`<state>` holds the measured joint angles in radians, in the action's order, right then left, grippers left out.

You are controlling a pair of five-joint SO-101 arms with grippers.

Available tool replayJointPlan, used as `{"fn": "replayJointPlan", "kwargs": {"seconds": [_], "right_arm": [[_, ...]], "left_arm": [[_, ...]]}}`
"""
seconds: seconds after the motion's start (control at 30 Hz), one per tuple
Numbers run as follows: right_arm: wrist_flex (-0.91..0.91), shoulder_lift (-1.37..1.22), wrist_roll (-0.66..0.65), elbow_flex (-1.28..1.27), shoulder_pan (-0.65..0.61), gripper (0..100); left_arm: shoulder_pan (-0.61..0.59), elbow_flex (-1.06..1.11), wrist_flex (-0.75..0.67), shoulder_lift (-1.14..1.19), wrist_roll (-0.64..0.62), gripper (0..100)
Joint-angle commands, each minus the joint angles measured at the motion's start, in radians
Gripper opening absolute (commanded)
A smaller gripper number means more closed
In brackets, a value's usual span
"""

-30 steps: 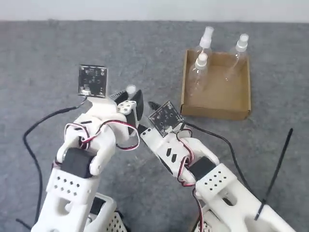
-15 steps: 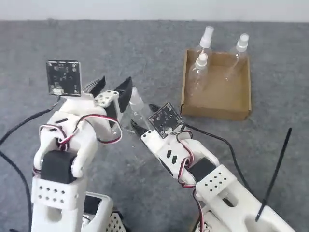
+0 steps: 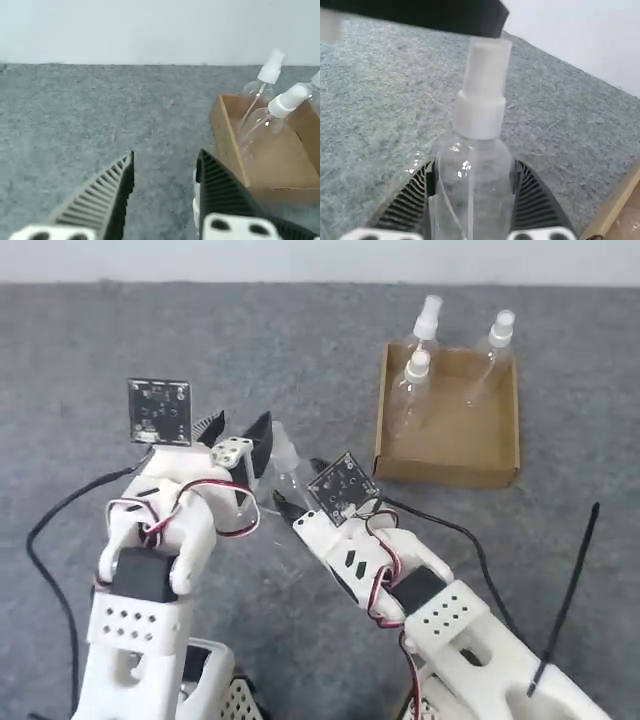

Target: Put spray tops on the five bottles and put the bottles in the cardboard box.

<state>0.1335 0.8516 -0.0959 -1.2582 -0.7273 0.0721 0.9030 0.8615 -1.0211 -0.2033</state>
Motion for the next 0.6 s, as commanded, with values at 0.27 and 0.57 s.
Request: {"fn": "replayJointPlan", "kwargs": {"seconds": [0.27, 0.57], "right_arm": [[0.159, 0.331, 0.011, 0.002, 0.019, 0.6], [0.162, 0.332, 0.015, 0.044, 0.104, 0.6]], "left_arm": [[0.006, -0.007, -0.011, -0.009, 0.014, 18], [-0.031, -0.137, 0.133, -0.011, 0.009, 18]]}}
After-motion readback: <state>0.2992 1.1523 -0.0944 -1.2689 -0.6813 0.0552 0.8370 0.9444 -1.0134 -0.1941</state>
